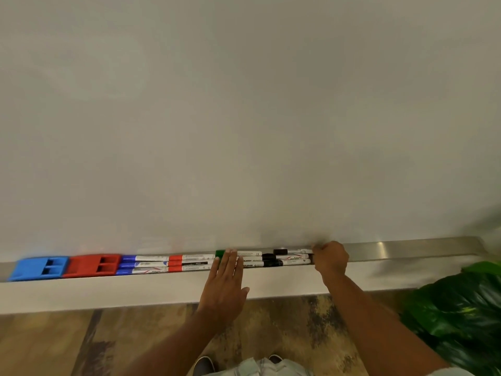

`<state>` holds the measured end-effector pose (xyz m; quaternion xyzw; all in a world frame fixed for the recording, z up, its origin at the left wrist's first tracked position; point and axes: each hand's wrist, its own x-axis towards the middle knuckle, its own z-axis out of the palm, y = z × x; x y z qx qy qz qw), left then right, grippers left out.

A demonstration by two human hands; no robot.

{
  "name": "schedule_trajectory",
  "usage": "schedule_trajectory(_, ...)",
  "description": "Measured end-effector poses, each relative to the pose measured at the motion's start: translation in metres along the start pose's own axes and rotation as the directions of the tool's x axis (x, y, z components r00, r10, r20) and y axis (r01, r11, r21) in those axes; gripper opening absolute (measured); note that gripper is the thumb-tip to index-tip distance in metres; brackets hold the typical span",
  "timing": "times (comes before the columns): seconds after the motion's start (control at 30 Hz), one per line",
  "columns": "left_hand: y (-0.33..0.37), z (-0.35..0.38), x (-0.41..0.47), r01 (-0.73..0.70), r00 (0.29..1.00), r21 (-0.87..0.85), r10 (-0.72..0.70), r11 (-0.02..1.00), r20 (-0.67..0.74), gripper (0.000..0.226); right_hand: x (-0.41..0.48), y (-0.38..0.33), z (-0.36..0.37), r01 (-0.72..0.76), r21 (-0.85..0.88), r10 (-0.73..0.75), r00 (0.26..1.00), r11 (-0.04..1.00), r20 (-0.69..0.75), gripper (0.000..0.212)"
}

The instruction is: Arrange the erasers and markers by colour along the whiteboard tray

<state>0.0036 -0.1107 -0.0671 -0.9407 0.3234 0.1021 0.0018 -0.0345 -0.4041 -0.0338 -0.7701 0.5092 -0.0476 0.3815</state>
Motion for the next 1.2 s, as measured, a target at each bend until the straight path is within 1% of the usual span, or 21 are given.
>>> schedule_trajectory(0.1,0.004,0.004,-0.002,0.016,1.0,0.012,-0.016,1.0,-0.014,0.083,-0.004,-0.001,0.003,0.064,-0.029,-0.062,0.997,0.998,0.05,0.026)
schedule_trajectory(0.2,0.011,0.004,-0.001,0.035,0.999,0.028,-0.034,0.999,-0.017,0.083,-0.006,0.0,0.005,0.087,-0.014,-0.085,0.994,0.996,0.074,0.023)
schedule_trajectory(0.37,0.02,0.005,-0.003,0.064,0.997,0.036,-0.063,0.997,-0.034,0.086,-0.008,0.001,0.008,0.136,-0.007,-0.134,0.984,0.991,0.113,0.024)
schedule_trajectory(0.53,0.024,0.005,-0.011,0.097,0.995,0.042,-0.097,0.994,-0.003,0.088,-0.011,0.004,0.011,0.169,-0.012,-0.166,0.975,0.986,0.148,0.023)
schedule_trajectory(0.73,0.024,-0.006,-0.02,0.081,0.997,0.067,-0.08,0.994,-0.025,0.089,-0.019,0.004,0.01,0.168,-0.006,-0.165,0.974,0.986,0.153,0.023)
schedule_trajectory(0.9,0.022,-0.018,-0.024,0.05,0.997,0.061,-0.046,0.997,-0.062,0.088,-0.027,-0.005,0.008,0.114,-0.004,-0.112,0.977,0.993,0.182,0.023)
schedule_trajectory(0.97,0.015,-0.023,-0.028,0.034,0.998,0.077,-0.029,0.996,-0.064,0.087,-0.032,-0.009,0.005,0.088,0.023,-0.09,0.982,0.996,0.168,0.022)
schedule_trajectory(1.1,-0.002,-0.032,-0.037,0.01,0.998,0.091,-0.003,0.996,-0.069,0.088,-0.042,-0.008,-0.005,0.079,0.055,-0.086,0.988,0.995,0.131,0.021)
schedule_trajectory(1.17,-0.017,-0.033,-0.045,0.01,0.994,0.083,-0.001,0.996,-0.105,0.088,-0.059,-0.004,-0.003,0.123,0.043,-0.127,0.986,0.991,0.112,0.02)
schedule_trajectory(1.2,-0.022,-0.032,-0.047,0.005,0.994,0.103,0.007,0.995,-0.113,0.088,-0.066,-0.004,-0.001,0.144,0.042,-0.148,0.984,0.989,0.104,0.023)
